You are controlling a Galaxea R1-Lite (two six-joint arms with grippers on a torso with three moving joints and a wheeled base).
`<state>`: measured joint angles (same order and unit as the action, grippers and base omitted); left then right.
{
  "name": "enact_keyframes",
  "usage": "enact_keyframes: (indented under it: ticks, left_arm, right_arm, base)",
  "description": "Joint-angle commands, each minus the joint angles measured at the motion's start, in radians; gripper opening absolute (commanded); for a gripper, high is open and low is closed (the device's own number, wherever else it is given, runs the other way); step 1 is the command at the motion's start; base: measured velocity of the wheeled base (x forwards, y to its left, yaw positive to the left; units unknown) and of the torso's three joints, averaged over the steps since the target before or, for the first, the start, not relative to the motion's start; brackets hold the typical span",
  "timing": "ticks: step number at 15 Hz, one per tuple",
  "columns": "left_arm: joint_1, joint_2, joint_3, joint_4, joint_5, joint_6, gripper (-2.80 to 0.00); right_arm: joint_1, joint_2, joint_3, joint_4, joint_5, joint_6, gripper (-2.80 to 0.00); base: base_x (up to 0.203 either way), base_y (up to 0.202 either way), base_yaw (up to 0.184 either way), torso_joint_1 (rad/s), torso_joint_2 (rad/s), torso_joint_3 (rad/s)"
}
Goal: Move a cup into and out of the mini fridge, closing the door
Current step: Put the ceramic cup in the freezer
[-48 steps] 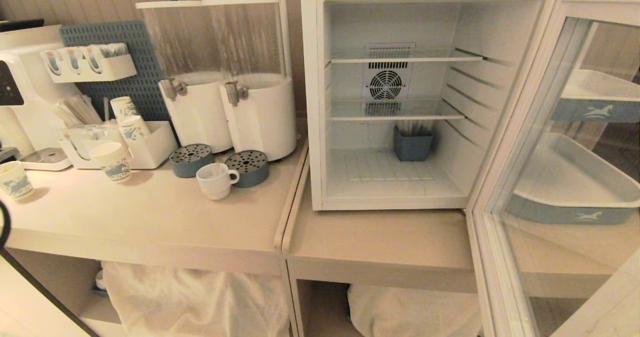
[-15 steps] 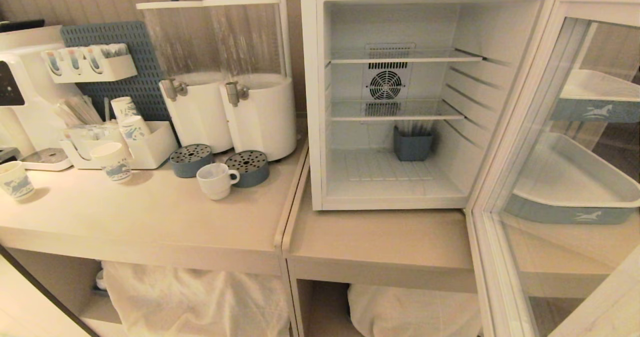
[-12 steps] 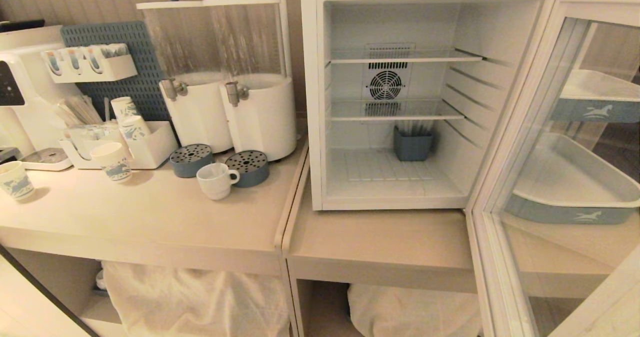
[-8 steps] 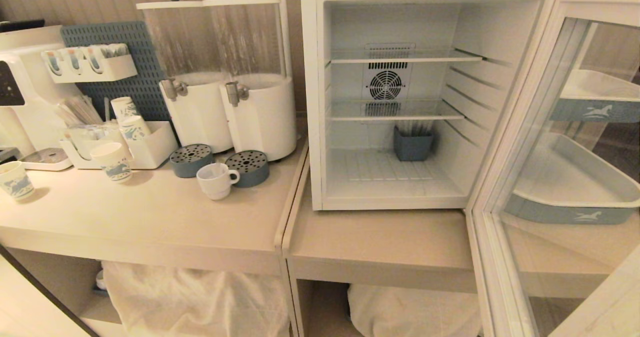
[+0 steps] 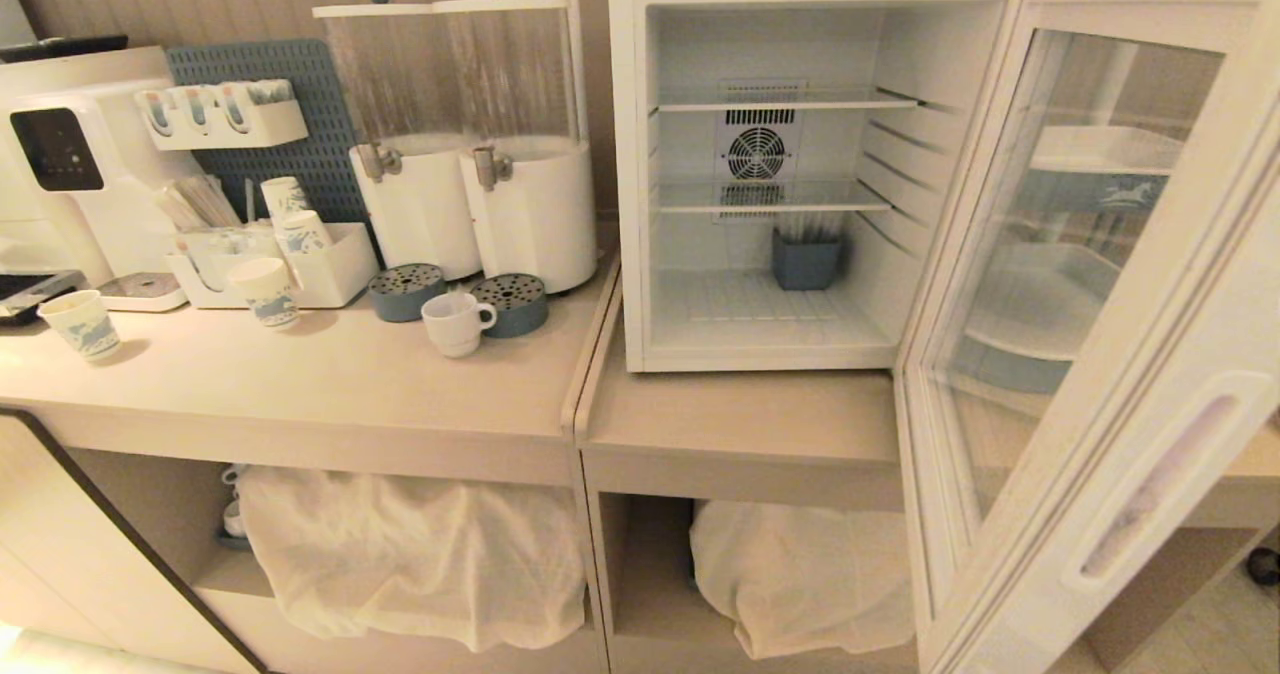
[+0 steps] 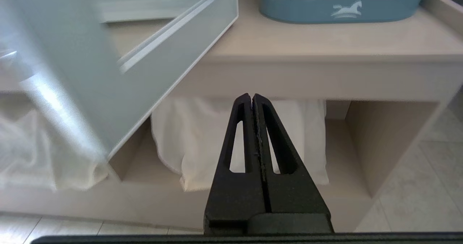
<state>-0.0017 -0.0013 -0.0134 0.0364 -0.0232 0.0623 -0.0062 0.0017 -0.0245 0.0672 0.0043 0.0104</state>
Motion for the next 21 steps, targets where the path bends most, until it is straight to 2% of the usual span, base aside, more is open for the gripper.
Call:
enact_keyframes:
  ticks: [1, 4, 15, 21]
  left_arm:
    - [0.0, 0.001, 0.0, 0.0, 0.0, -0.002, -2.8]
    - [0.0, 0.001, 0.0, 0.0, 0.002, -0.003, -2.8]
    - [0.0, 0.001, 0.0, 0.0, 0.0, -0.007, -2.8]
    - [0.0, 0.001, 0.0, 0.0, 0.002, -0.009, -2.8]
  right_arm:
    - [0.0, 0.001, 0.0, -0.001, 0.0, 0.0, -2.8]
    - [0.0, 0.001, 0.0, 0.0, 0.0, 0.0, -2.8]
    - [0.0, 0.001, 0.0, 0.0, 0.0, -0.001, -2.8]
    - [0.0, 0.001, 0.0, 0.0, 0.0, 0.0, -2.8]
  base:
    - [-0.193, 0.0, 0.0, 0.001, 0.01, 0.002]
    - [-0.163, 0.0, 0.001, 0.001, 0.0, 0.002]
    - [0.0, 0.0, 0.0, 0.0, 0.0, 0.0]
    - [-0.001, 0.162, -0.001, 0.003, 0.01, 0.003]
